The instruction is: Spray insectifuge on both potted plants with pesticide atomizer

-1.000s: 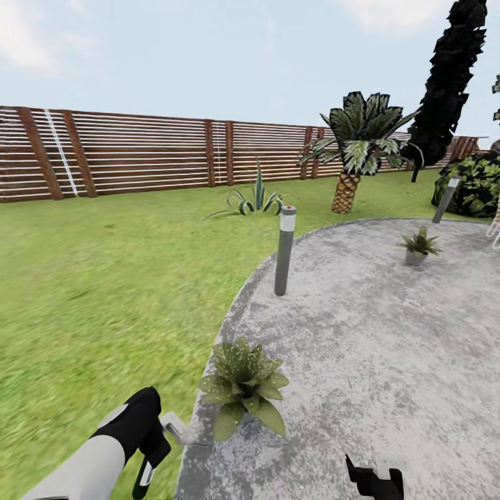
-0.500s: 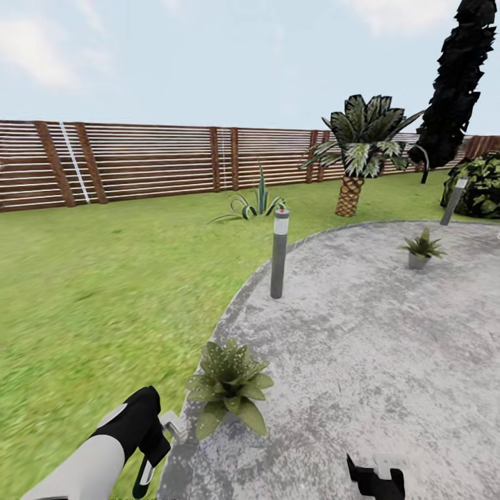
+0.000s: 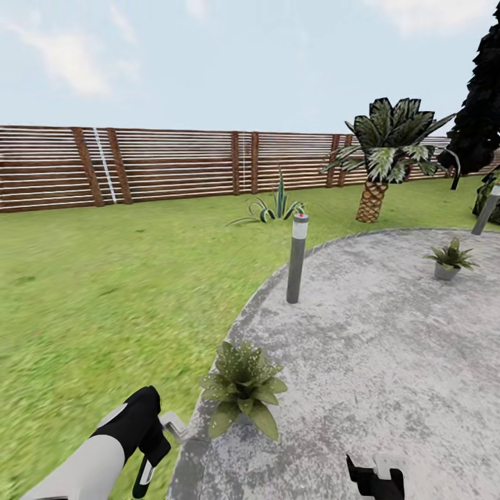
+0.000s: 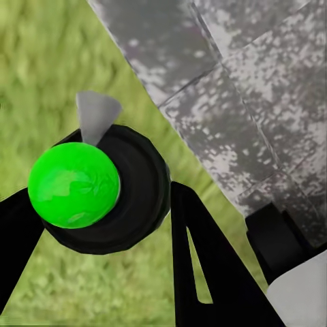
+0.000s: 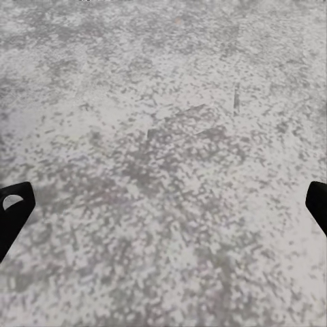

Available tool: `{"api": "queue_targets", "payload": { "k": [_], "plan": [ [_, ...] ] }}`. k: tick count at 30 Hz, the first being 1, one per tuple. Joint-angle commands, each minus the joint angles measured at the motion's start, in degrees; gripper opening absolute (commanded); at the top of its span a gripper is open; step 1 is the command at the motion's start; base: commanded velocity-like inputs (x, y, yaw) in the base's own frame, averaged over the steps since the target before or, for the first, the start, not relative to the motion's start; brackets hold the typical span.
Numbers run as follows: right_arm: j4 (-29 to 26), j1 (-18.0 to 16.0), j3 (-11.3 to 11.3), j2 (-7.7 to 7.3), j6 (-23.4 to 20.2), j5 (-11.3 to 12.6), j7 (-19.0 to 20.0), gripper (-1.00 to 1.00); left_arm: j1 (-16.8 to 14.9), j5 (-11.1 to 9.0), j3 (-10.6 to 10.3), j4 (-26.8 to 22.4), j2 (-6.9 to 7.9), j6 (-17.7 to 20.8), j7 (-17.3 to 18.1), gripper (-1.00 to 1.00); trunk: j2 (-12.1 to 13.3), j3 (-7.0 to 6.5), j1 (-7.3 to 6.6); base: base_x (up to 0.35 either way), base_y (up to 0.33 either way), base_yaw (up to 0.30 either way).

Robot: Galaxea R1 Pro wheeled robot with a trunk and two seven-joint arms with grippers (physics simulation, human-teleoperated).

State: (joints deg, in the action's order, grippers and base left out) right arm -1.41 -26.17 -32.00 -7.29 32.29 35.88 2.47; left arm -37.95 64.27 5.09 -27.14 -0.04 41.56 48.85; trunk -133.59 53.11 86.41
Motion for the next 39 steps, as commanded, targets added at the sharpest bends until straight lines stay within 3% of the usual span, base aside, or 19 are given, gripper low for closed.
{"api": "queue_targets", "payload": {
  "k": [1,20,27,37,39],
  "plan": [
    [0.00,-0.02,-0.35,-0.01,0.14,0.60,0.26,1.00,-0.02,0.33,0.33,-0.09,-0.05,0.27,0.37,-1.00,-0.02,0.00,-0.01,-0.009,-0.009,0.192],
    [0.02,-0.02,-0.35,-0.31,0.14,0.60,0.26,1.00,-0.02,0.33,0.44,-0.11,-0.22,0.27,0.37,-1.00,-0.02,-0.32,-0.01,-0.048,-0.144,0.056],
    [0.00,-0.02,-0.35,-0.27,0.14,0.60,0.34,1.00,-0.02,0.33,0.52,-0.11,-0.14,0.27,0.37,-1.00,-0.02,-0.32,-0.01,0.156,-0.260,0.000],
    [0.00,-0.02,-0.40,0.05,0.14,0.60,0.35,1.00,0.01,0.29,0.15,0.83,-0.05,-0.65,1.08,-1.00,-0.02,-0.32,-0.01,0.018,-0.016,0.131],
    [0.00,-0.02,-0.38,0.09,0.14,0.60,0.35,1.00,0.09,0.43,0.27,-0.05,0.61,-0.88,0.16,-1.00,-0.02,-0.32,-0.01,0.000,0.000,0.019]
  ]
}}
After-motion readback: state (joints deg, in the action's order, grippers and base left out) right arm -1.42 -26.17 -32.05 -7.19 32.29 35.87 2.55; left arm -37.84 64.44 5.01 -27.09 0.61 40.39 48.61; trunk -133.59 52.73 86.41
